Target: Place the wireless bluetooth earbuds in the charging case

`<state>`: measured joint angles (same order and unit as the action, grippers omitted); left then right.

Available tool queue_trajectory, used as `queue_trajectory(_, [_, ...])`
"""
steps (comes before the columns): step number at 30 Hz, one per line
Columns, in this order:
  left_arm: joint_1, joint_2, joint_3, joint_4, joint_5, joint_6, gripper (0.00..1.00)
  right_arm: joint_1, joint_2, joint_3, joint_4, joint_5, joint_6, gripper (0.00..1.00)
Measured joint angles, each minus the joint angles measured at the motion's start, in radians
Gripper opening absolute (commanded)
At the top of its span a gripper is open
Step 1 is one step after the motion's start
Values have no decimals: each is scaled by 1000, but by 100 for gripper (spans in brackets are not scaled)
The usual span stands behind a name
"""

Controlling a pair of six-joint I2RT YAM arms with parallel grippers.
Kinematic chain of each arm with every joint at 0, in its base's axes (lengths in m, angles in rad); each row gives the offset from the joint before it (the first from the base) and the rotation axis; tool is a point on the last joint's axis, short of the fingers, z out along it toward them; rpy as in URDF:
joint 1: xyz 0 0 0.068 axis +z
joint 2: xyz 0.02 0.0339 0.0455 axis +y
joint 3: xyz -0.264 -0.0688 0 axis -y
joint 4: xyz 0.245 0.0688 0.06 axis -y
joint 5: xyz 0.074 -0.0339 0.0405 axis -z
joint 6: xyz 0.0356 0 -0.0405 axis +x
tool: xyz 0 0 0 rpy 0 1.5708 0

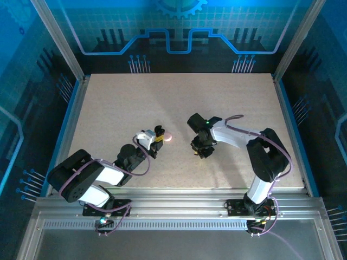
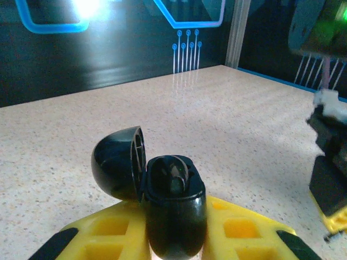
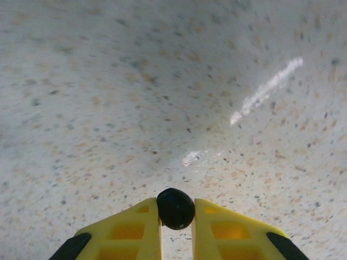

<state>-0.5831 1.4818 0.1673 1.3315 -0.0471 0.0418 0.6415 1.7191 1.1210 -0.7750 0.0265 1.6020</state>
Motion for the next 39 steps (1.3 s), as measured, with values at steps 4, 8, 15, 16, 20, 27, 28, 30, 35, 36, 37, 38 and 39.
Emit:
queue_trajectory(4, [0,12,1,-10,49,-18,23,0,-56,1,8,50,-126,19])
queue_trajectory(8, [0,32,16,-16,116,-42,23,0,-112,1,42,101,-278,19])
queue_trajectory(15, [0,55,51,-17,234,-67,22,1,-238,1,140,185,-575,20])
queue_trajectory(16, [0,55,55,-17,248,-69,22,1,-253,1,150,193,-609,20])
queue_trajectory(20, [0,55,69,-17,301,-70,21,6,-320,1,199,224,-771,20])
queue_trajectory(27, [0,55,82,-18,360,-71,21,52,-410,-3,304,246,-994,21])
queue_trajectory(28, [0,55,87,-17,365,-71,21,60,-417,-3,318,248,-1024,21])
queue_trajectory(30, [0,55,97,-17,378,-76,21,81,-425,-4,349,251,-1093,20])
queue_trajectory(35, [0,44,121,-19,404,-100,21,123,-426,-8,404,238,-1258,21])
queue_trajectory(36, [0,39,126,-18,408,-105,21,125,-427,-9,412,228,-1287,21])
queue_trajectory(37, [0,34,129,-18,410,-113,21,126,-427,-9,419,222,-1314,21])
queue_trajectory(38, [0,28,132,-18,412,-117,21,126,-427,-9,428,214,-1340,21])
queue_trajectory(39, [0,21,133,-18,412,-122,21,128,-427,-9,438,205,-1366,21])
